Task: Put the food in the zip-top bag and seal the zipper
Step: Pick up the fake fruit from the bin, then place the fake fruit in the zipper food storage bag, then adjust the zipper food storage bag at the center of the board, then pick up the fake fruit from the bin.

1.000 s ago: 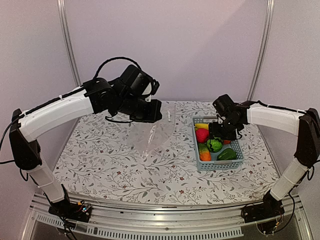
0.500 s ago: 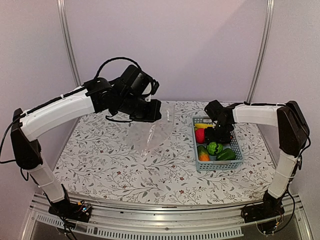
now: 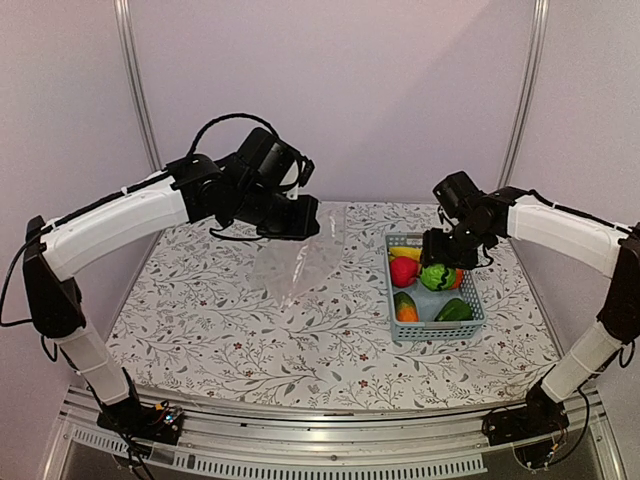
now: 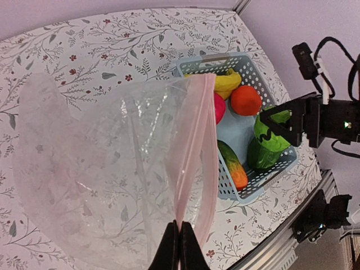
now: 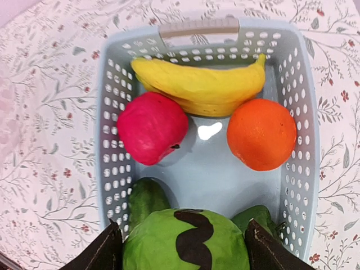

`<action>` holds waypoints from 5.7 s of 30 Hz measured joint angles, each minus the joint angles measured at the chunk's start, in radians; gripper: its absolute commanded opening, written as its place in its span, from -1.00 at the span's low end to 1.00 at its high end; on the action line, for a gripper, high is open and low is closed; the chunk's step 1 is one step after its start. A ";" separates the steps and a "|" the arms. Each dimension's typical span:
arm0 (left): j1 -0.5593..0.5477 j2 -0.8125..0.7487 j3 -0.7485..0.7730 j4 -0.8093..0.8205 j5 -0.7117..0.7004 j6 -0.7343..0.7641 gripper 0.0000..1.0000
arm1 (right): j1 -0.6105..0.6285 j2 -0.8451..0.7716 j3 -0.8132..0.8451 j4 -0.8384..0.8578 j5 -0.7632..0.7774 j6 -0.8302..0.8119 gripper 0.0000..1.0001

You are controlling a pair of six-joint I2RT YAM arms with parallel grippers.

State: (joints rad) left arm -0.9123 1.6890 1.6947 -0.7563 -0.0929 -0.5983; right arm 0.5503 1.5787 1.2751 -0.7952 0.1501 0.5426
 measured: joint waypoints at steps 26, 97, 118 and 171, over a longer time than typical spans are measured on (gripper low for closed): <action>0.039 0.083 0.169 0.093 0.138 0.064 -1.00 | 0.262 -0.047 0.292 0.475 -0.238 0.058 -0.16; 0.063 0.013 0.106 -0.058 -0.075 0.006 -0.87 | 0.362 0.238 0.585 0.087 0.022 0.145 -1.00; 0.058 0.013 0.134 -0.102 -0.122 0.029 -1.00 | 0.229 0.042 0.428 0.084 -0.182 0.138 0.09; 0.065 0.004 0.157 -0.216 -0.043 0.069 -1.00 | 0.058 0.200 0.040 -0.026 -0.296 0.105 -0.42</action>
State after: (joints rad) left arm -0.8474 1.6928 1.8515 -0.9722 -0.1356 -0.5293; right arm 0.6083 1.7786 1.3155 -0.8207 -0.1455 0.6479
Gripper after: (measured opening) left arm 0.005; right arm 0.422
